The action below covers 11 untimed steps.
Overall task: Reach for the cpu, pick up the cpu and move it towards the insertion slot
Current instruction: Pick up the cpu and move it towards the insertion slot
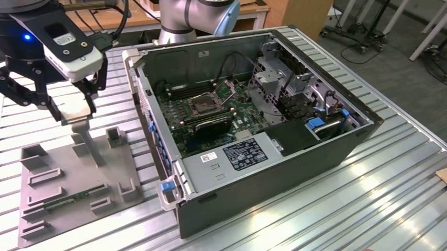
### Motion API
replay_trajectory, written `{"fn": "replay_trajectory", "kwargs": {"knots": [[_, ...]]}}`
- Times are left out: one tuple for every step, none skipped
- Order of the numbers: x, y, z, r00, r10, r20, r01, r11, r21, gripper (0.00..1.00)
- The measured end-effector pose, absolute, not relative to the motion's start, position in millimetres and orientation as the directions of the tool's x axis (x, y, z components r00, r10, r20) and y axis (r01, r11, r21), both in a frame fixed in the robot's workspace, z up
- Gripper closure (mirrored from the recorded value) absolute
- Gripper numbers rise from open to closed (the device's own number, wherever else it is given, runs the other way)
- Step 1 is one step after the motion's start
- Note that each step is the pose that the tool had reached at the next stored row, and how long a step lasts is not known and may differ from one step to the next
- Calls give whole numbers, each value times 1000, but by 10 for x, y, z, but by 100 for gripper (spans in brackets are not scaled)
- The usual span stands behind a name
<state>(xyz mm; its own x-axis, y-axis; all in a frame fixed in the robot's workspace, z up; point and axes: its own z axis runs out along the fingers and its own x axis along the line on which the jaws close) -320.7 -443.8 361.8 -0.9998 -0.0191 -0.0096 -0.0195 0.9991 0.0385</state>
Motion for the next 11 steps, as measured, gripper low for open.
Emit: {"fn": "replay_trajectory", "kwargs": {"knots": [[-3207,-4439,3618,-1000,-19,-10,-19,999,38,46],[-3207,-4439,3619,-1000,-19,-9,-19,999,38,46],[-3207,-4438,3620,-1000,-19,-9,-19,999,38,46],[-3207,-4439,3620,-1000,-19,-10,-19,999,38,46],[-3207,-4439,3620,-1000,-19,-9,-20,999,38,46],[-3207,-4438,3621,-1000,-19,-9,-19,999,38,46],[-3204,-4438,3621,-1000,-19,-9,-20,999,38,46],[-3198,-4439,3622,-1000,-19,-9,-20,999,38,46],[-3190,-4439,3622,-1000,-19,-9,-20,999,38,46],[-3182,-4439,3621,-1000,-19,-9,-20,999,38,46],[-3173,-4439,3621,-1000,-19,-9,-20,999,38,46]]}}
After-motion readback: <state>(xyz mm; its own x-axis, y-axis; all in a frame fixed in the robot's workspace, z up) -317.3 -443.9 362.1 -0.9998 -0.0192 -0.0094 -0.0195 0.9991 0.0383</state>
